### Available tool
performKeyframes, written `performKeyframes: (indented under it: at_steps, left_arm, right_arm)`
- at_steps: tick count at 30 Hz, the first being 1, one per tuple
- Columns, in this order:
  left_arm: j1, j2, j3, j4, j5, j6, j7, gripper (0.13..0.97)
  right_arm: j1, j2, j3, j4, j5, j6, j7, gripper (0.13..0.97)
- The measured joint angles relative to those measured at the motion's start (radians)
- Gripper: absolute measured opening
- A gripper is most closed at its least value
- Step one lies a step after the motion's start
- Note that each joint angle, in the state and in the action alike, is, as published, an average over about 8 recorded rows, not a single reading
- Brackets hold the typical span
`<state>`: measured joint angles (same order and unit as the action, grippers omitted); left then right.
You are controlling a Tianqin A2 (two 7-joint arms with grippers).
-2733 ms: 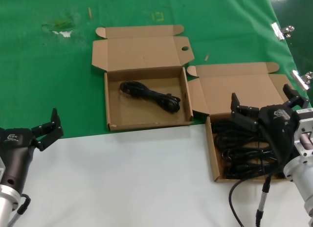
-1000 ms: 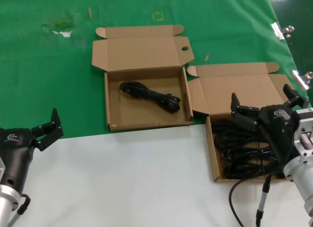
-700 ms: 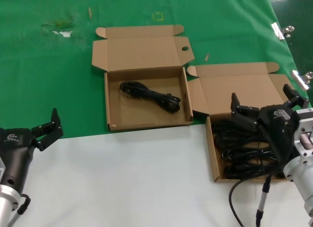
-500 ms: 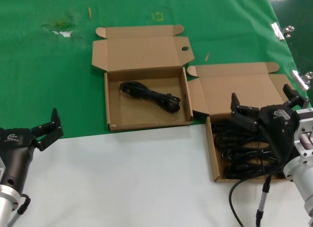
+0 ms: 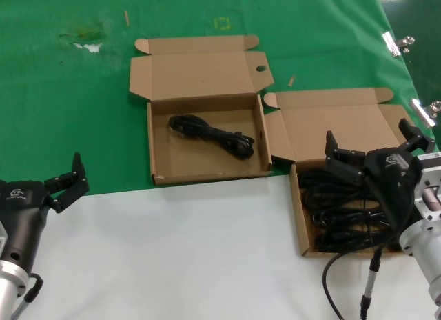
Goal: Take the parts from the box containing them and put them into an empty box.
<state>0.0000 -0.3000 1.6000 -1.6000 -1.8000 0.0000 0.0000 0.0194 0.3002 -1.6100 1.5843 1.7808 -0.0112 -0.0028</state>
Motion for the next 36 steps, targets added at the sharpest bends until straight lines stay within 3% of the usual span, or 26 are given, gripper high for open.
performKeyframes:
  at_steps: [36]
  left_arm:
    - [0.000, 0.000, 0.000, 0.000, 0.000, 0.000, 0.000, 0.966]
  right_arm:
    - [0.000, 0.000, 0.000, 0.000, 0.000, 0.000, 0.000, 0.966]
